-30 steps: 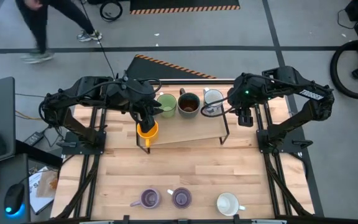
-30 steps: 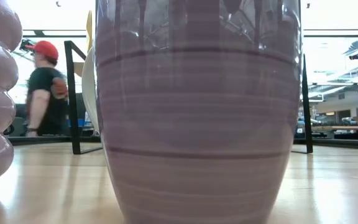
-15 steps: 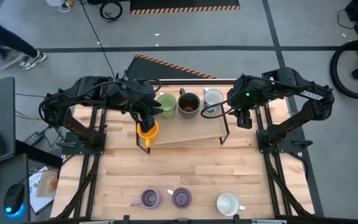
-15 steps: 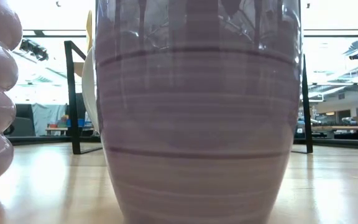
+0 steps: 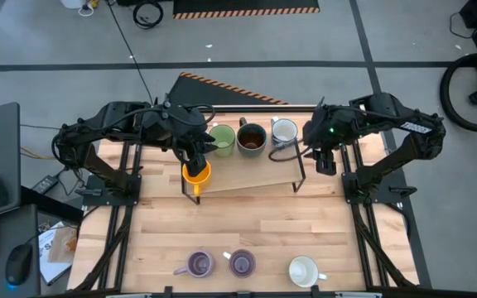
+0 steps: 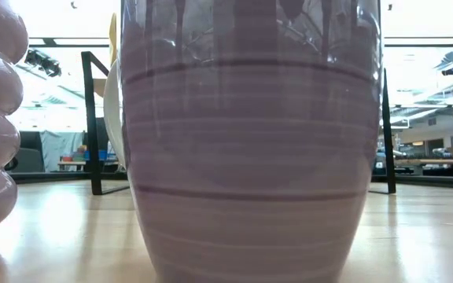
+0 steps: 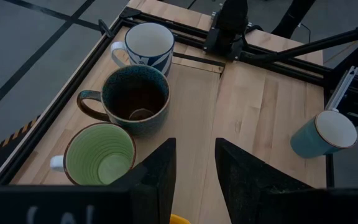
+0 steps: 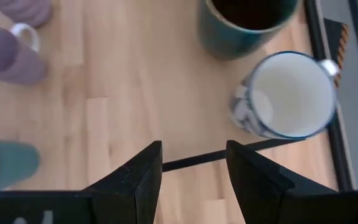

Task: Place coffee mugs
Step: Put the blue mug on the shelf

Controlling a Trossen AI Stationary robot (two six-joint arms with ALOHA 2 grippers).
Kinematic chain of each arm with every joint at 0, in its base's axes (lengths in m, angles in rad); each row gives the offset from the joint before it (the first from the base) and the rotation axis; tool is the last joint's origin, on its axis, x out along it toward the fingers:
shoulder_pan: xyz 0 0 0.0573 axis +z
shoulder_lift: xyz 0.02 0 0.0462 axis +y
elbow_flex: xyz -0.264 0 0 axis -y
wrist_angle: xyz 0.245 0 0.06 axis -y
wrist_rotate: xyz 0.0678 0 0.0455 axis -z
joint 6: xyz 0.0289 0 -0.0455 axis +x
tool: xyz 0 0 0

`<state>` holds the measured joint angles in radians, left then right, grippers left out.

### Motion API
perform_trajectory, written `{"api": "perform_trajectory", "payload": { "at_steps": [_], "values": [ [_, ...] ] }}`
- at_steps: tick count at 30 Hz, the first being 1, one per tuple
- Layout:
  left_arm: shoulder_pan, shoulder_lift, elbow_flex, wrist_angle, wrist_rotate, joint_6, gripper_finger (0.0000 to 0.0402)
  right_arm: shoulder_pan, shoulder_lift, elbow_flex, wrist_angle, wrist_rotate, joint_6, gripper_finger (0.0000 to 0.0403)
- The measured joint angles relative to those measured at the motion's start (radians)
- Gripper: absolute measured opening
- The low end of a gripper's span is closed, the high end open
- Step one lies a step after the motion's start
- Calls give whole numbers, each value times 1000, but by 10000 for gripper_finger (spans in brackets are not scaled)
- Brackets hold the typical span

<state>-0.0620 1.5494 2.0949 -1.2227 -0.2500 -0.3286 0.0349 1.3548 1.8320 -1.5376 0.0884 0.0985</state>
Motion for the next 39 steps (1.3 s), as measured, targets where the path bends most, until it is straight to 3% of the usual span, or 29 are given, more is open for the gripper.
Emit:
{"api": "perform_trajectory", "payload": {
  "at_steps": [9, 17, 34, 39],
  "values": [
    [0, 0, 0, 0, 0, 0, 117, 196, 29, 1, 58, 136, 37, 184],
    [0, 0, 0, 0, 0, 0, 117, 290, 113, 1, 67, 122, 135, 184],
    [0, 0, 0, 1, 0, 0, 117, 486, 240, 0, 261, 98, 375, 184],
    [0, 0, 0, 47, 0, 0, 117, 530, 299, -1, 288, 43, 476, 184]
  ]
}}
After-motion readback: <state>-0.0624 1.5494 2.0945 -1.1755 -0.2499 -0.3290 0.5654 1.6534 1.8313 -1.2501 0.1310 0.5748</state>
